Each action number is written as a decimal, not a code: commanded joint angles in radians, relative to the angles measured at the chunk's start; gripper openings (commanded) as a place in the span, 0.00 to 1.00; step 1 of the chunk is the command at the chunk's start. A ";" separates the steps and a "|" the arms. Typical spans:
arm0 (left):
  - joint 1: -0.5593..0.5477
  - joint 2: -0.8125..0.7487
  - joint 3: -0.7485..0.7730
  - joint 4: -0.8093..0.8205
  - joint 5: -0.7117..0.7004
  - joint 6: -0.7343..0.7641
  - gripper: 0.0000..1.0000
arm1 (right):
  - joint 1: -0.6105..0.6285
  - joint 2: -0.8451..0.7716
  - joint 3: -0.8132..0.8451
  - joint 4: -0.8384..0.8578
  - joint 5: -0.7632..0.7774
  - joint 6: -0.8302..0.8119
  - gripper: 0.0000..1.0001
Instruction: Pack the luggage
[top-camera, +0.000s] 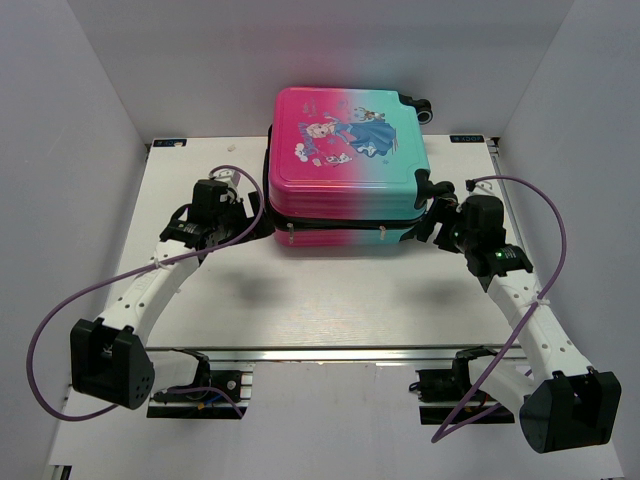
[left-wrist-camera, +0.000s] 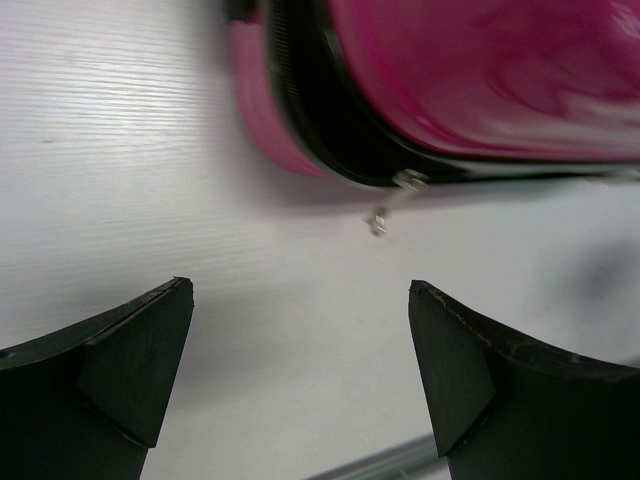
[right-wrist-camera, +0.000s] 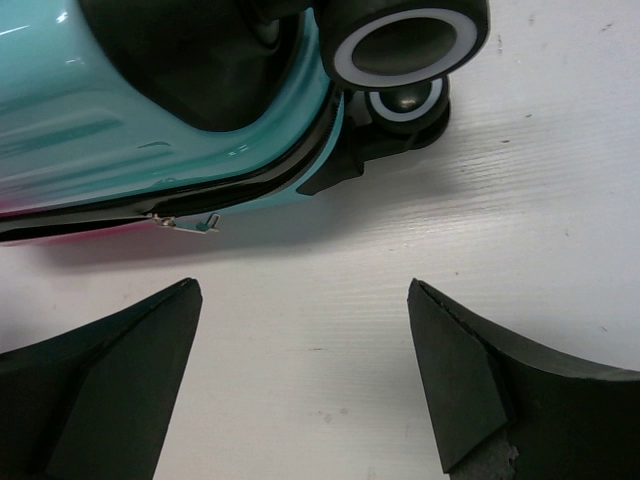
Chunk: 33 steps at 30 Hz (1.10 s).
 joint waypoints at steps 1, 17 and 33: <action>0.018 0.045 0.038 -0.003 -0.177 -0.062 0.98 | -0.002 -0.013 0.029 -0.009 0.143 -0.022 0.89; 0.161 0.609 0.565 0.068 -0.048 -0.109 0.98 | -0.075 0.300 0.544 -0.051 0.335 0.092 0.89; 0.150 1.034 0.941 0.029 0.057 0.054 0.87 | -0.224 0.938 1.031 -0.034 -0.140 0.027 0.88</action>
